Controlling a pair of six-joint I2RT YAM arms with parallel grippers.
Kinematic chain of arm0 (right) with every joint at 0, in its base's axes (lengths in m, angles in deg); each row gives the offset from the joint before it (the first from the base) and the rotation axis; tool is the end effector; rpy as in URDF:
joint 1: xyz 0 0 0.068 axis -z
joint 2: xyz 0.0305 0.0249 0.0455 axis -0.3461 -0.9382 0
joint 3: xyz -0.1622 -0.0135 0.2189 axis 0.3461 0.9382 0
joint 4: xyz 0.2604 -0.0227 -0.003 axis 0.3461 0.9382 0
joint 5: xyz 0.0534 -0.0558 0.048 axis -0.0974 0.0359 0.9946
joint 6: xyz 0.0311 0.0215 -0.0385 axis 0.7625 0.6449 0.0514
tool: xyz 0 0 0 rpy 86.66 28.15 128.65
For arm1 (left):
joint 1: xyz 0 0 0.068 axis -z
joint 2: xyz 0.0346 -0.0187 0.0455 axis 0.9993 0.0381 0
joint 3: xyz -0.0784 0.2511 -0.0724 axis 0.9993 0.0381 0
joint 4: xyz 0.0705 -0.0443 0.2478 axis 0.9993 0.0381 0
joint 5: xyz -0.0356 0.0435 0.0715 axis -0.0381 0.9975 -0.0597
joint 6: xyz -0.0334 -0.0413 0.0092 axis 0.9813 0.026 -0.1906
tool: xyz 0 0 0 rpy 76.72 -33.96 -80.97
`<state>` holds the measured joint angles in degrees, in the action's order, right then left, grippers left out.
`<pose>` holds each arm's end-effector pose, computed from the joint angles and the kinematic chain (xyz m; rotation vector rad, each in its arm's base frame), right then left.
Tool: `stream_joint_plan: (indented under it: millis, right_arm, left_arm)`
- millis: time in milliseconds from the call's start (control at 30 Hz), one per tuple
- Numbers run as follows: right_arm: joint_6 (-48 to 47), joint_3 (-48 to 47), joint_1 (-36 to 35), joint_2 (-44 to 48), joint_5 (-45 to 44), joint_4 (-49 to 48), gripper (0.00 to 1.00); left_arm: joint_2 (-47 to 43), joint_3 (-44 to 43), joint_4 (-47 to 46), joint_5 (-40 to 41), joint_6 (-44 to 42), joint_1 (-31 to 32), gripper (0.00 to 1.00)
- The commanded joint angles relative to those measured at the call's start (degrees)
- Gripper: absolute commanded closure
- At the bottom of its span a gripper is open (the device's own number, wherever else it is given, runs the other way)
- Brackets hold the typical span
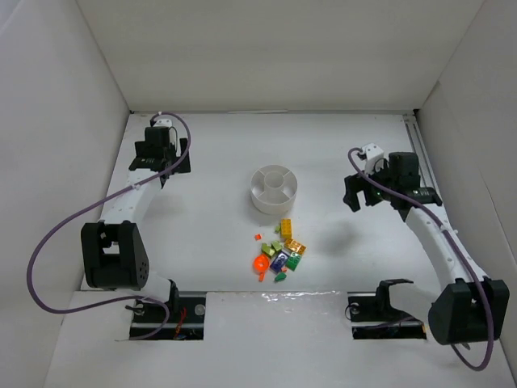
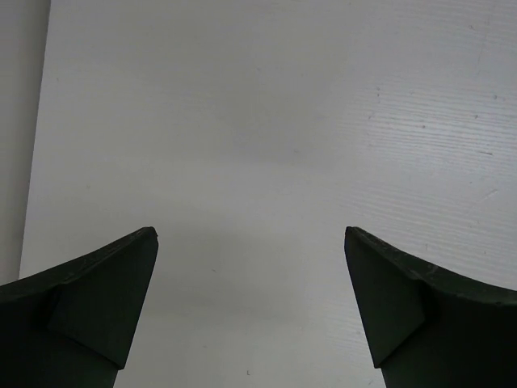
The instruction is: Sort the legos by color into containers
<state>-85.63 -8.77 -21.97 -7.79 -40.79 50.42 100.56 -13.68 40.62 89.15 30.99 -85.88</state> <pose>0.2333 0.0190 0.2777 -0.5696 2.2163 0.2446 0.3357 -0.0051 0.2819 -0.0613 2.1592 0.1744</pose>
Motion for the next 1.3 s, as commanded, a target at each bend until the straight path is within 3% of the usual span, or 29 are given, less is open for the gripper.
stream_joint_plan:
  millis: [0,133,433,600,700,867,1267]
  right_arm:
    - [5.1,-3.3,-5.2,0.6,-1.1,1.8,0.00]
    - [10.3,-3.3,-15.7,3.3,-3.4,-1.7,0.00]
    - [22.0,-3.1,-27.6,1.2,-11.0,-6.8,0.04]
    - [37.5,-2.2,-30.3,-0.3,-18.5,-9.0,0.11]
    - [41.5,0.7,-33.5,0.2,-22.0,-10.0,0.23]
    - [43.9,1.9,-34.1,-1.9,-21.5,-10.0,0.36]
    - [46.7,6.1,-40.9,-5.8,-21.1,-13.5,0.34]
  left_arm:
    - [-1.6,0.0,0.1,2.9,-2.2,0.3,0.00]
    - [-5.4,0.6,0.1,0.8,-4.5,0.3,0.00]
    - [-11.2,1.1,0.6,3.4,-6.2,0.3,0.00]
    - [-13.2,2.7,1.2,6.0,-5.7,0.3,0.00]
    - [-14.6,4.2,1.2,7.2,-5.0,0.3,0.00]
    - [-16.5,6.0,0.6,8.7,-3.7,0.3,0.00]
    - [-20.8,13.3,-4.8,9.3,-5.3,0.3,0.00]
